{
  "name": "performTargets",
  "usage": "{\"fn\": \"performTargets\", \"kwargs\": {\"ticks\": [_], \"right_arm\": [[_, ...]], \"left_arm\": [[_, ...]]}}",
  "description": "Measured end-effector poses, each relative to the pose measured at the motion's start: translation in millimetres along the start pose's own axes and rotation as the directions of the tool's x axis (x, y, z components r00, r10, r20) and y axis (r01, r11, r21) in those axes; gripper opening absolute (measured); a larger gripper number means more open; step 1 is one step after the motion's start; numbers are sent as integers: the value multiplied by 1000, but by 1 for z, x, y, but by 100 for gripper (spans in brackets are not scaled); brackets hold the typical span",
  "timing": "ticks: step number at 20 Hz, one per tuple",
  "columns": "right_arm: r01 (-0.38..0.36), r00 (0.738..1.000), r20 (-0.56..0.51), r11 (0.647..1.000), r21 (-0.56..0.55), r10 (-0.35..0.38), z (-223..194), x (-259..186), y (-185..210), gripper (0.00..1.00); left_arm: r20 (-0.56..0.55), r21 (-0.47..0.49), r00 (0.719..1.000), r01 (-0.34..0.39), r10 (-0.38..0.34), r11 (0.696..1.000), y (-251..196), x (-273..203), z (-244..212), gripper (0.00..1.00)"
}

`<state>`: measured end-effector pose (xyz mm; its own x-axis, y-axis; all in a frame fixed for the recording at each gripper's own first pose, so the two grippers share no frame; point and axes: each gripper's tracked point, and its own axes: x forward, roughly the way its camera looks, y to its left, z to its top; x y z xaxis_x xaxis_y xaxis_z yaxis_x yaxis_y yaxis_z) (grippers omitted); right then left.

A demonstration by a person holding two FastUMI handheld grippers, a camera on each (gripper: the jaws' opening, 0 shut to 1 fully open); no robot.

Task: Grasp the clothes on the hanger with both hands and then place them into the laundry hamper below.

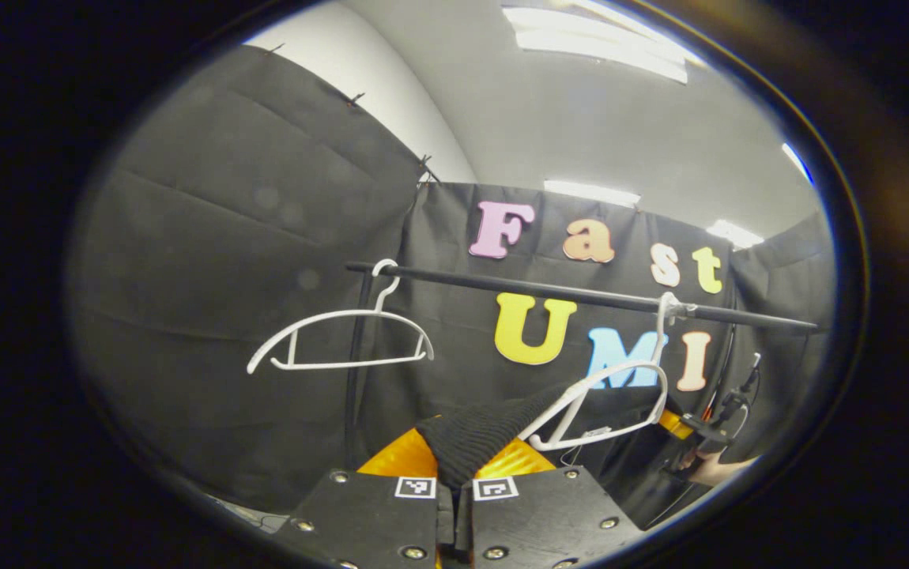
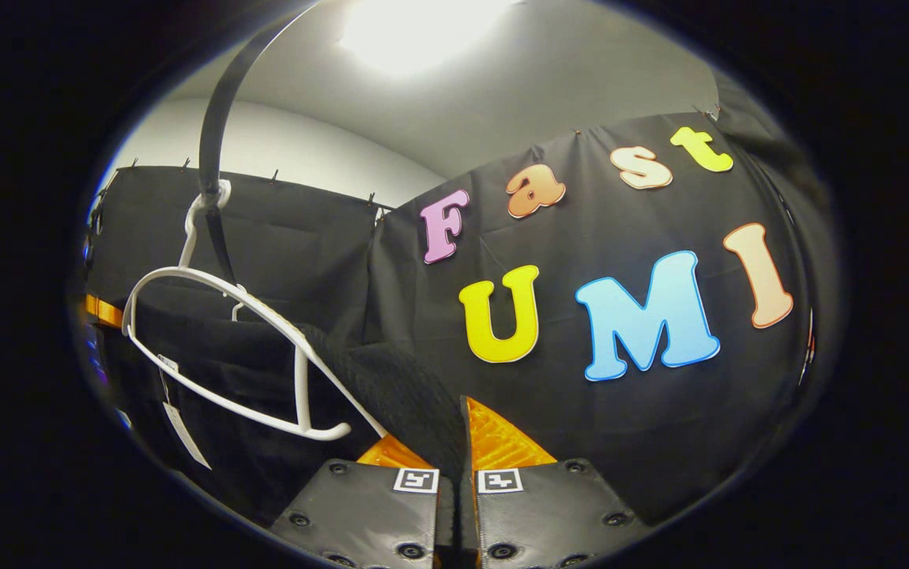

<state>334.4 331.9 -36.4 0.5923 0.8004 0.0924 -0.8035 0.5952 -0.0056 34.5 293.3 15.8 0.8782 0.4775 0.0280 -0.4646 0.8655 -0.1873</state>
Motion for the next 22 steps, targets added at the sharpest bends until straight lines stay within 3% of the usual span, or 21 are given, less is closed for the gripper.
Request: {"fn": "performTargets", "kwargs": {"ticks": [6, 10, 13, 15, 22], "right_arm": [[-30, 997, -73, 999, -31, 27, -31, -8, 10, 4], [-23, 992, -123, 999, -29, 19, -47, -15, 9, 4], [-29, 987, -157, 996, -84, 16, -56, -37, 13, 1], [-27, 983, -181, 994, -107, 8, -65, -55, 15, 4], [57, 949, -305, 996, -70, -76, -94, -119, 18, 3]], "left_arm": [[-43, 27, 999, -23, 25, 999, 5, -7, -34, 2], [-62, -13, 997, -53, 52, 999, 3, -3, -56, 2], [-106, -26, 991, -79, 76, 997, 6, -17, -84, 2], [-137, -22, 987, -91, 87, 996, 7, -31, -100, 2], [-234, 42, 967, -89, 97, 995, 0, -59, -148, 2]]}}
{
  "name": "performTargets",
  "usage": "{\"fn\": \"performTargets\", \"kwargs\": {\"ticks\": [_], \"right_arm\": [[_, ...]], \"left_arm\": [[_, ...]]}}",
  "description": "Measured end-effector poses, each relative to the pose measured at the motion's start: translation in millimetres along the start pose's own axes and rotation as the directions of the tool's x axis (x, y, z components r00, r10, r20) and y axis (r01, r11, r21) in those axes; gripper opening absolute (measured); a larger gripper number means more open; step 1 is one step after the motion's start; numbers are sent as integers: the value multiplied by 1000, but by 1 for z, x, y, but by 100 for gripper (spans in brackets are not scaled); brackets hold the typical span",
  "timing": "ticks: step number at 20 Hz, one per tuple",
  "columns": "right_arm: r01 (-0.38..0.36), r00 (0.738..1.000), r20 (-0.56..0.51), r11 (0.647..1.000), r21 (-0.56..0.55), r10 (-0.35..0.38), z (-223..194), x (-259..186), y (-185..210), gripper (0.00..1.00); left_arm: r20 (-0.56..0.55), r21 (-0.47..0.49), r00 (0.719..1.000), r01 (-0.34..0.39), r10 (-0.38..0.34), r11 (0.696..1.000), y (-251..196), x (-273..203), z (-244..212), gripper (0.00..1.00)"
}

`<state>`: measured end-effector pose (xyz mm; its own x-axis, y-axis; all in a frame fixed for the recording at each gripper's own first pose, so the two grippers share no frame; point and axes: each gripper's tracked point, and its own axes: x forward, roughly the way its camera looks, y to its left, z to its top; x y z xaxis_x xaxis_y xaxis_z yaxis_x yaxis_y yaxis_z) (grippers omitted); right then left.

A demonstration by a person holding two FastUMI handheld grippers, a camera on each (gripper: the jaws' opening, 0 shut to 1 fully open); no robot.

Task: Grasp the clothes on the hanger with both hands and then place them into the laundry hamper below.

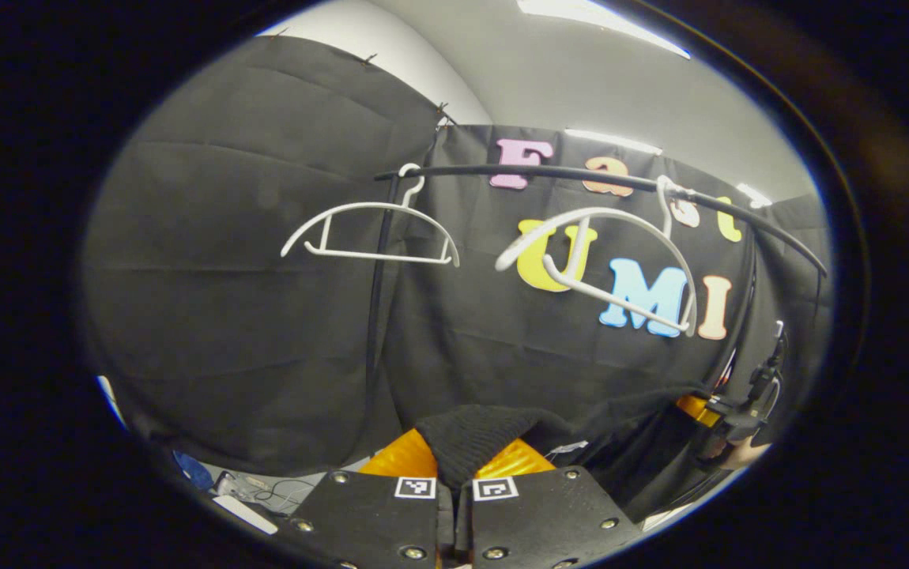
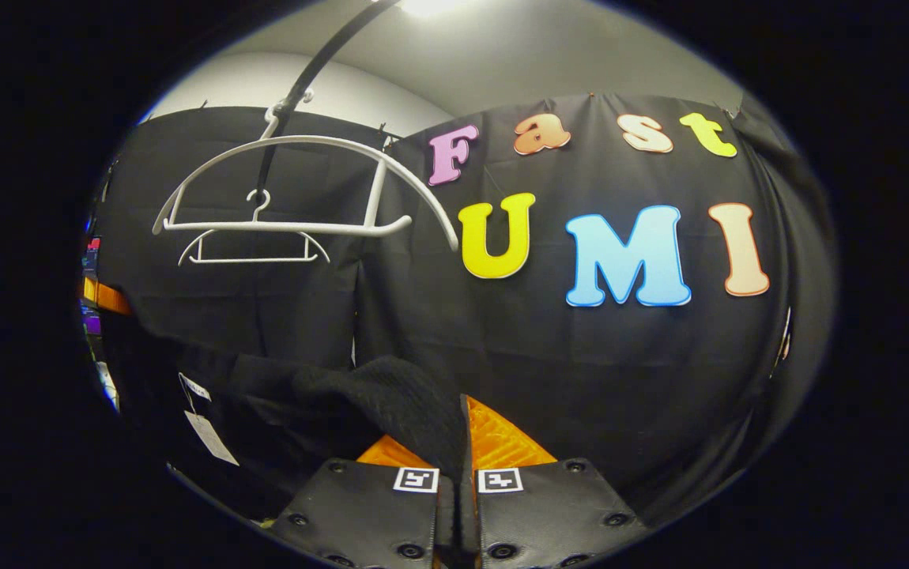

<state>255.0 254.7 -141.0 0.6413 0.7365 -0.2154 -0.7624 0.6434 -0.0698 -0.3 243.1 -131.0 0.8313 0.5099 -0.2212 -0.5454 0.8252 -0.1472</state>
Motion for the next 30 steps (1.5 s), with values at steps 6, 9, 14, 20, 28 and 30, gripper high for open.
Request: {"fn": "performTargets", "kwargs": {"ticks": [6, 9, 14, 20, 28, 30], "right_arm": [[142, 987, -85, 987, 72, -136, -13, -51, 8, 4], [246, 965, -130, 961, 129, -229, -21, -80, 18, 4], [406, 909, -160, 905, 129, -385, -27, -132, 27, 4], [538, 835, -232, 830, 149, -499, -61, -177, 54, 1], [573, 793, -376, 796, 195, -479, -126, -183, 83, 4], [572, 789, -411, 791, 217, -457, -143, -176, 87, 5]], "left_arm": [[-55, 69, 994, 99, -95, 993, -7, 5, -18, 2], [-108, 90, 971, 223, -213, 971, -12, -7, -25, 3], [-170, 101, 911, 396, -376, 913, -21, -1, -42, 2], [-233, 137, 837, 532, -494, 836, -34, -8, -87, 2], [-325, 85, 780, 587, -534, 805, -57, 6, -150, 3], [-344, 77, 779, 580, -524, 811, -57, 11, -162, 3]]}}
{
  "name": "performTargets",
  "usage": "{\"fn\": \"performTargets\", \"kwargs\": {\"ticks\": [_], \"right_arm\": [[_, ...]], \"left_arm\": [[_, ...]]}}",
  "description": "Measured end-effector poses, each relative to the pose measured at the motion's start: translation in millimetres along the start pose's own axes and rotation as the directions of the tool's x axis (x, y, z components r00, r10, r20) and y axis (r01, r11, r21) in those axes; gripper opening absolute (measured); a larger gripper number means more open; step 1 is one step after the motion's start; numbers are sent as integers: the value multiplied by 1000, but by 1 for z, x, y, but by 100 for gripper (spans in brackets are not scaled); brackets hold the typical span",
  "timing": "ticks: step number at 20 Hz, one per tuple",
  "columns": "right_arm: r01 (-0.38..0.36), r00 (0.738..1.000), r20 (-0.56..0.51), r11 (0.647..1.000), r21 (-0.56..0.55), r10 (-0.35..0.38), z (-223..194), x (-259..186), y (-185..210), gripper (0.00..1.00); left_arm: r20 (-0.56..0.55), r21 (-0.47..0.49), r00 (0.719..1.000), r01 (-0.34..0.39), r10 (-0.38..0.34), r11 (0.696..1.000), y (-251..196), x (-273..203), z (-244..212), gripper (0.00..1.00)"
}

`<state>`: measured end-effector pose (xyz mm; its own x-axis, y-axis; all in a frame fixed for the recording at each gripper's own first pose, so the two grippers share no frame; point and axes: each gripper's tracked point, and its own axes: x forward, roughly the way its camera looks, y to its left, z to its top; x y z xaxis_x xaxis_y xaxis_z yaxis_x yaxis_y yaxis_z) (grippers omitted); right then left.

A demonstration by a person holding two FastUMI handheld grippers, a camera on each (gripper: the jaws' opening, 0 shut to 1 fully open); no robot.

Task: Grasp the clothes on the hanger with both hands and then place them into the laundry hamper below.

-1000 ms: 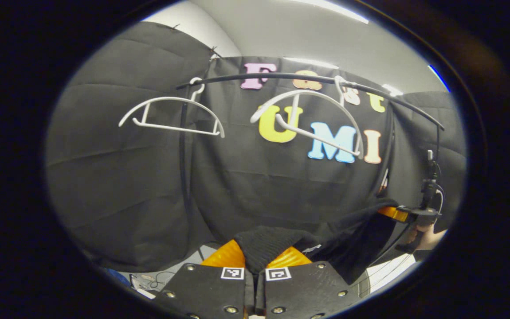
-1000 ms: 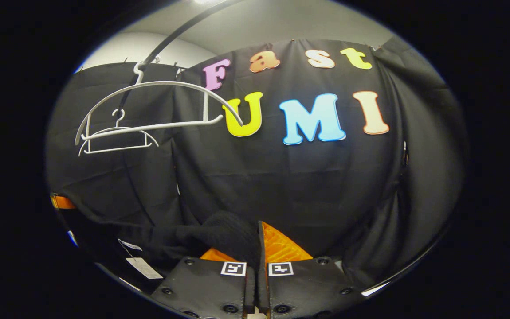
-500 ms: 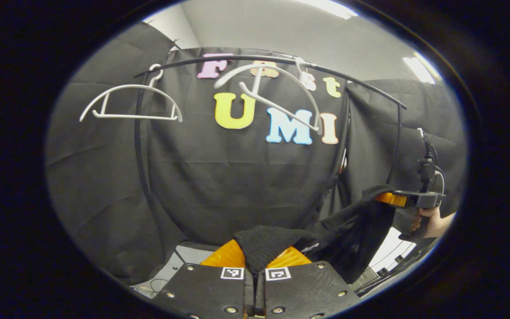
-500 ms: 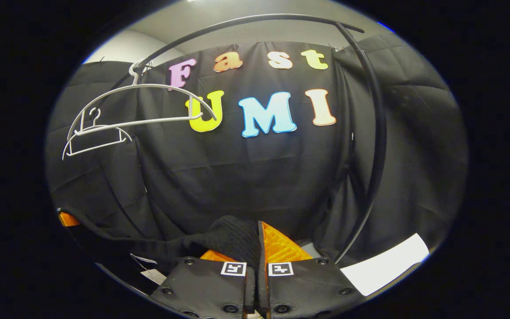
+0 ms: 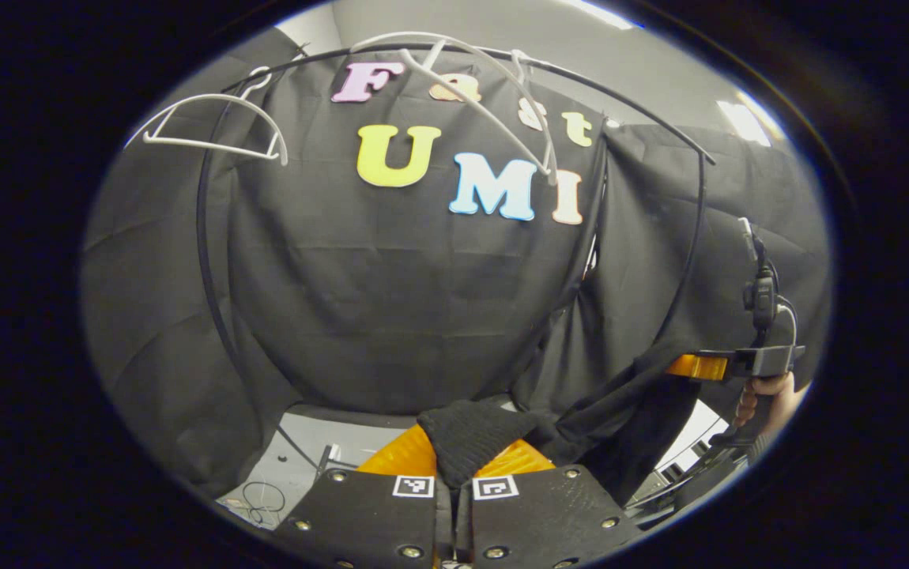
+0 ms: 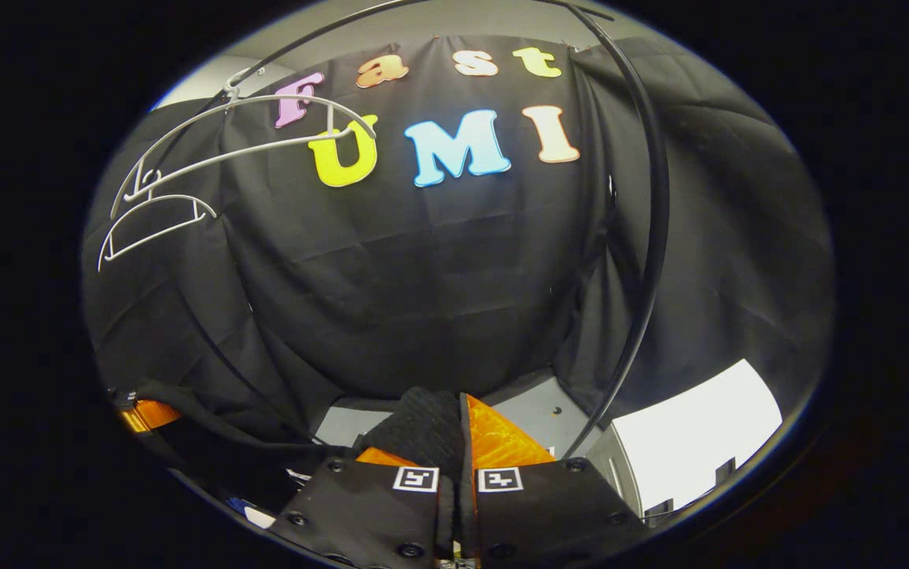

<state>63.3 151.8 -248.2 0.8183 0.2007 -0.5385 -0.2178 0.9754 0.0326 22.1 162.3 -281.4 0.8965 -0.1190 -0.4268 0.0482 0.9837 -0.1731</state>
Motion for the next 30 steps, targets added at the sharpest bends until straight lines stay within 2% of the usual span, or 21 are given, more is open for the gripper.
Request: {"fn": "performTargets", "kwargs": {"ticks": [2, 3, 5, 11, 16, 21, 22, 23, 25, 27, 28, 29, 30], "right_arm": [[-3, 999, -43, 1000, 7, 3, -16, 13, 1, 4], [-6, 998, -66, 1000, 7, 6, -27, 19, 1, 1], [-3, 995, -104, 1000, 3, 3, -42, 33, 0, 5], [12, 983, -185, 999, 45, -3, -90, 67, 2, 5], [43, 969, -247, 998, 52, -29, -121, 87, 0, 4], [50, 955, -294, 998, 42, -35, -147, 95, 3, 6], [47, 952, -305, 998, 31, -36, -151, 97, 6, 2], [40, 946, -323, 999, 23, -30, -158, 98, 8, 6], [22, 933, -360, 1000, 14, -15, -168, 98, 14, 2], [9, 928, -373, 1000, 1, -8, -170, 99, 17, 6], [5, 926, -377, 1000, -1, -5, -169, 100, 19, 2], [6, 924, -383, 1000, -3, -7, -172, 99, 19, 8], [10, 922, -387, 1000, -1, -10, -173, 98, 18, 8]], "left_arm": [[-31, 16, 1000, -5, 6, 1000, 0, 14, -15, 3], [-52, 42, 999, -10, 13, 999, 0, 22, -26, 3], [-78, 69, 997, -11, 17, 998, -7, 38, -45, 3], [-131, 53, 991, -19, 26, 998, 12, 71, -81, 5], [-191, 79, 981, -22, 37, 997, 29, 108, -111, 5], [-241, 56, 970, -23, 36, 998, 37, 119, -147, 6], [-251, 53, 967, -24, 37, 998, 39, 122, -154, 6], [-261, 49, 965, -23, 35, 999, 39, 123, -160, 6], [-275, 48, 961, -22, 35, 999, 40, 126, -167, 6], [-283, 53, 959, -9, 23, 999, 35, 129, -171, 7], [-288, 53, 957, 0, 15, 999, 32, 128, -175, 6], [-291, 53, 957, 7, 9, 999, 30, 128, -178, 6], [-293, 54, 956, 11, 6, 998, 30, 129, -180, 6]]}}
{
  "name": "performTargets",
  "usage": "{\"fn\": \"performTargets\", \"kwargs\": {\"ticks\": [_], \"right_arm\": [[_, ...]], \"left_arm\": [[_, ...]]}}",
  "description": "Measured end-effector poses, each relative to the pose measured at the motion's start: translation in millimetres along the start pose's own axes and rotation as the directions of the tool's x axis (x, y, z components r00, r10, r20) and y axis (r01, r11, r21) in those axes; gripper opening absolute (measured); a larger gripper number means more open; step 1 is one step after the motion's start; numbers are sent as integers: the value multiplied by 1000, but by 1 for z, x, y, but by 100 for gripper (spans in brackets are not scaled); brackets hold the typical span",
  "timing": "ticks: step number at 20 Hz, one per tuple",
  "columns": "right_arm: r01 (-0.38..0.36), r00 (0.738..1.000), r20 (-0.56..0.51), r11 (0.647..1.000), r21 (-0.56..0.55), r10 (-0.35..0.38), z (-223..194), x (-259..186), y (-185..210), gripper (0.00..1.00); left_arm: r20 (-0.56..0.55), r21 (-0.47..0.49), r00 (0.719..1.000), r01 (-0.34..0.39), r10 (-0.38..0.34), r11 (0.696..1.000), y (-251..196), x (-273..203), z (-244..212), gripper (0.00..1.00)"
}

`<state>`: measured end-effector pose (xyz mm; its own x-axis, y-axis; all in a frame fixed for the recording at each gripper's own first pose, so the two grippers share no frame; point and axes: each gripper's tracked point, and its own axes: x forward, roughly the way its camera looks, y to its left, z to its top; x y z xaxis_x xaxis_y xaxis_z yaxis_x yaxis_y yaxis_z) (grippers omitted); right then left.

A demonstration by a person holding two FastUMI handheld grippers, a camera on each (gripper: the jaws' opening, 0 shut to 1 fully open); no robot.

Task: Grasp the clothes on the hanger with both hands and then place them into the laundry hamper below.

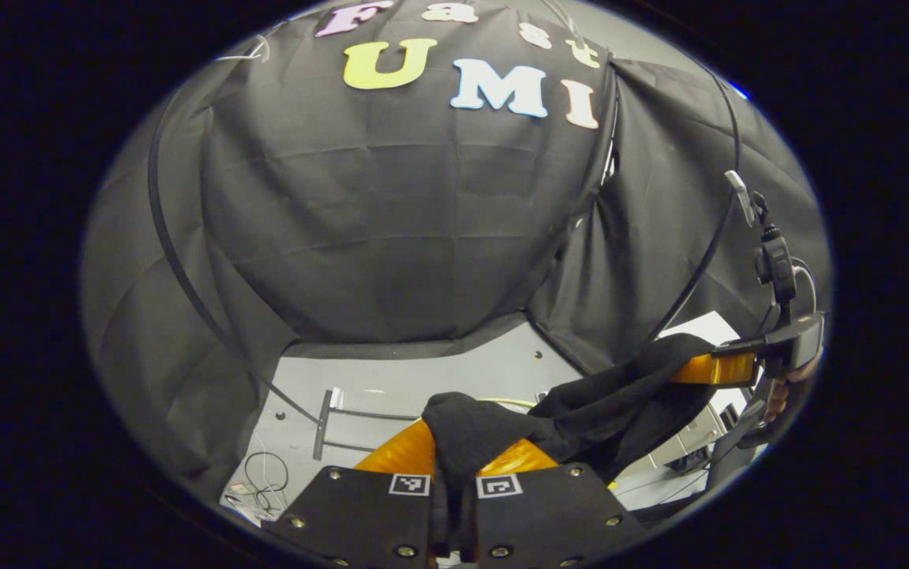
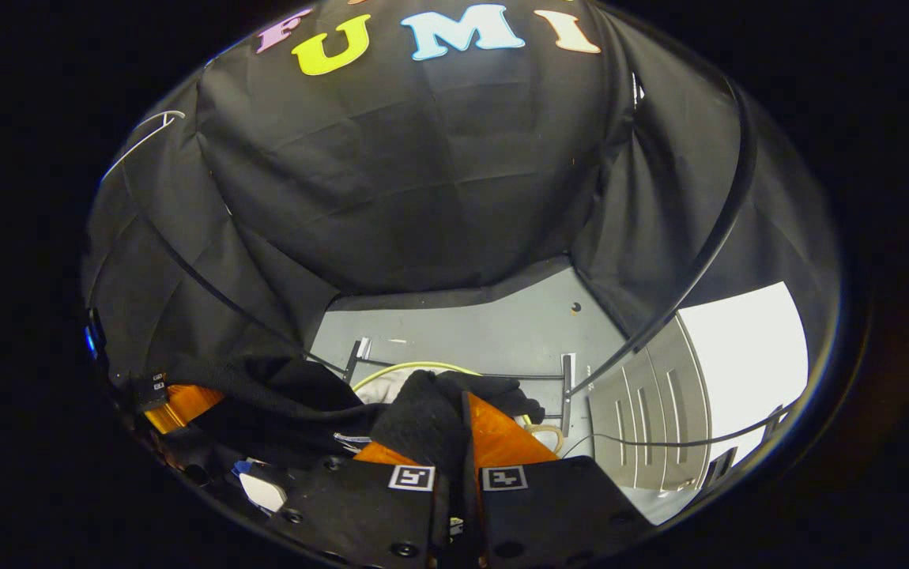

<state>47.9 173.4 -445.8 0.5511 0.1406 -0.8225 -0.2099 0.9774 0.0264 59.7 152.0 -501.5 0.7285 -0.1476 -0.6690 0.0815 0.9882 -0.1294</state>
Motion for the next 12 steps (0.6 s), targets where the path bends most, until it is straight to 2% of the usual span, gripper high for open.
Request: {"fn": "performTargets", "kwargs": {"ticks": [6, 7, 8, 9, 12], "right_arm": [[14, 999, -39, 997, 80, -11, -10, -1, -5, 8], [8, 999, -47, 997, 82, -4, -15, -1, -2, 13], [6, 999, -53, 997, 79, -2, -16, -5, -1, 18], [-3, 998, -60, 997, 73, 7, -17, -7, -1, 19], [-31, 998, -53, 998, 56, 34, -14, -17, 1, 80]], "left_arm": [[-36, -3, 999, -10, 10, 1000, 3, 1, -3, 8], [-42, -2, 999, -19, 19, 1000, 4, 0, -4, 8], [-54, 3, 998, -32, 33, 999, 5, 2, -8, 12], [-66, 11, 997, -50, 51, 999, 9, 2, -12, 5], [-103, 31, 989, -105, 107, 994, 16, -11, -19, 37]]}}
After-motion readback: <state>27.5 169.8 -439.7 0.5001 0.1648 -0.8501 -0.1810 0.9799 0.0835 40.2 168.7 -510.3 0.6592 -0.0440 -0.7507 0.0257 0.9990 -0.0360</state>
